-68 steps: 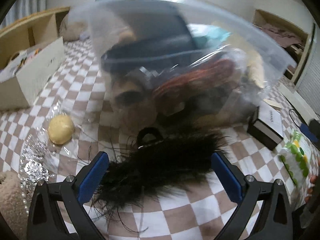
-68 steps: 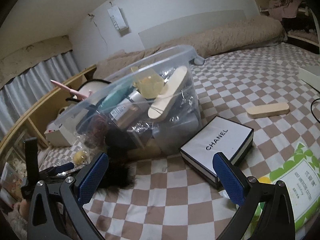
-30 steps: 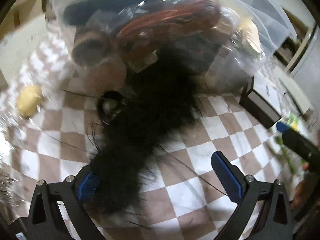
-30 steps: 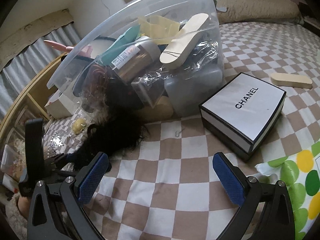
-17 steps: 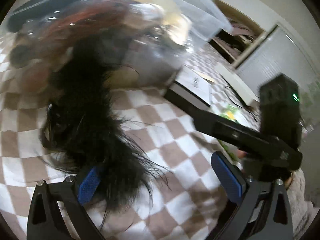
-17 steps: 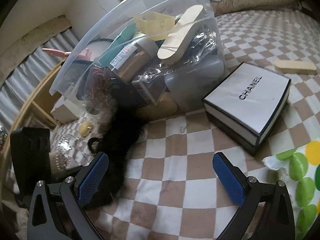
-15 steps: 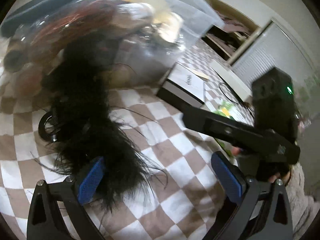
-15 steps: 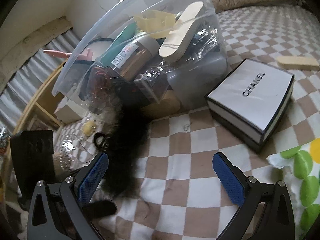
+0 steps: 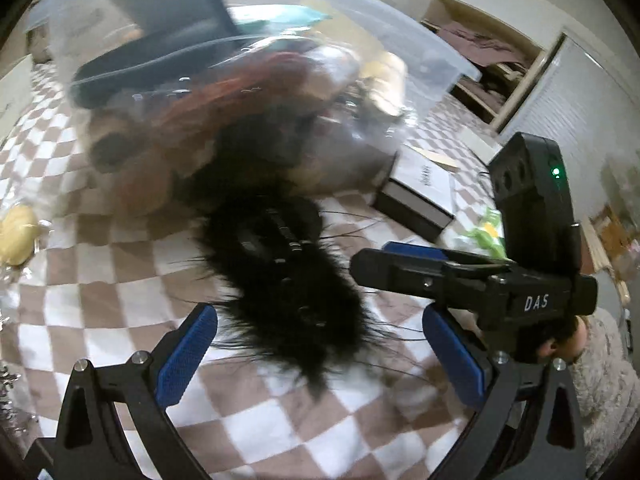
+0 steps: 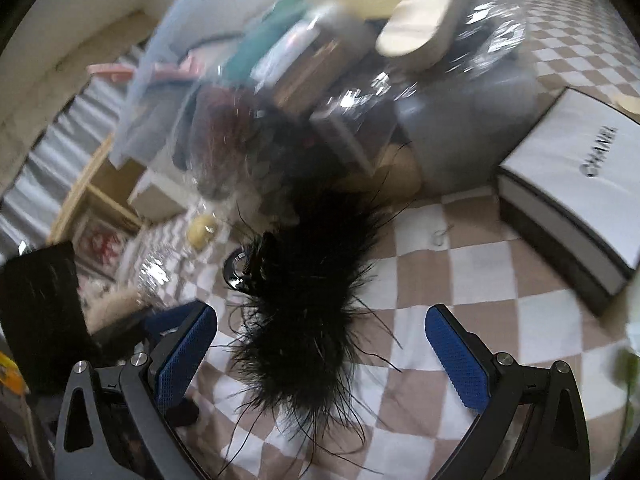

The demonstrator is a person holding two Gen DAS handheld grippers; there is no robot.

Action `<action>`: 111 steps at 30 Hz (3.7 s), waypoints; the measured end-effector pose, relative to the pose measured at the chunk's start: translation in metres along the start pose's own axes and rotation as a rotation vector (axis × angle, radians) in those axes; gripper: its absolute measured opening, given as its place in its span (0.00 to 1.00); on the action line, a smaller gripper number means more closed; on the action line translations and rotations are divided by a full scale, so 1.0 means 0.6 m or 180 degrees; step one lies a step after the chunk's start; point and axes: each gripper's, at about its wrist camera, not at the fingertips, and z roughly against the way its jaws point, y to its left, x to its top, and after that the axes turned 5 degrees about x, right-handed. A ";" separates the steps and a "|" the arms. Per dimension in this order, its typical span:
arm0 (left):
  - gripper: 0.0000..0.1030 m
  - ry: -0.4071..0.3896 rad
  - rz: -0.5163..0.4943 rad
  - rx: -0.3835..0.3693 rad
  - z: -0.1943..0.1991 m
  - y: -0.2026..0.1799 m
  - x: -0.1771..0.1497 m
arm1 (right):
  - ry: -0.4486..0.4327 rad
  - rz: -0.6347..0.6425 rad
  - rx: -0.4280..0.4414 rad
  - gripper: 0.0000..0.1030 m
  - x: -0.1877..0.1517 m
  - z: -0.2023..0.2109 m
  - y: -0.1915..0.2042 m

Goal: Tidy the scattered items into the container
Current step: 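Bring the right tool to the black fluffy clip near the left gripper, then close the right gripper on the black fluffy clip, then move the left tool to the silver pearl tiara while the right gripper holds the clip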

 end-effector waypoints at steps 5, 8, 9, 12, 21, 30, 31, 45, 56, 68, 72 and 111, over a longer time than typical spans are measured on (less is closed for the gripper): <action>1.00 -0.0244 0.0113 0.0084 0.027 0.027 0.003 | 0.0082 -0.0215 -0.0188 1.00 0.006 -0.023 -0.018; 1.00 -0.0355 0.0250 0.0049 0.041 0.043 0.010 | 0.0084 -0.0323 -0.0226 0.82 0.004 -0.023 -0.033; 1.00 -0.0406 0.0329 0.0074 0.046 0.051 0.012 | 0.0084 -0.0329 -0.0230 0.80 0.003 -0.023 -0.034; 1.00 -0.0449 0.0582 0.0041 0.045 0.070 0.015 | 0.0147 -0.0243 -0.0094 0.79 -0.004 -0.029 -0.019; 1.00 -0.0263 0.1151 -0.0610 0.021 0.086 0.018 | 0.0378 0.0339 -0.0457 0.54 -0.022 -0.078 0.035; 1.00 -0.0197 0.1387 -0.0850 0.019 0.095 0.013 | 0.0387 0.0470 -0.0246 0.16 -0.017 -0.091 0.038; 1.00 -0.0188 0.1387 -0.0865 0.020 0.094 0.013 | 0.0410 0.0467 -0.0186 0.15 -0.021 -0.088 0.041; 1.00 0.0142 0.1281 -0.1014 -0.006 0.050 -0.003 | 0.0346 0.0719 -0.0551 0.16 -0.104 0.003 0.063; 1.00 0.0234 0.1516 -0.1394 -0.025 0.045 -0.003 | -0.0299 0.1149 -0.0906 0.78 -0.106 0.019 0.111; 1.00 0.0303 0.1764 -0.1450 -0.034 0.066 -0.004 | -0.0483 0.0866 -0.1139 0.39 -0.098 -0.044 0.085; 1.00 0.0396 0.1812 -0.1245 -0.041 0.070 -0.009 | -0.0578 0.0798 -0.0975 0.31 -0.091 -0.019 0.077; 0.99 -0.0503 0.0854 0.0984 0.126 0.114 0.005 | -0.0911 0.0509 -0.0288 0.28 -0.071 0.094 0.058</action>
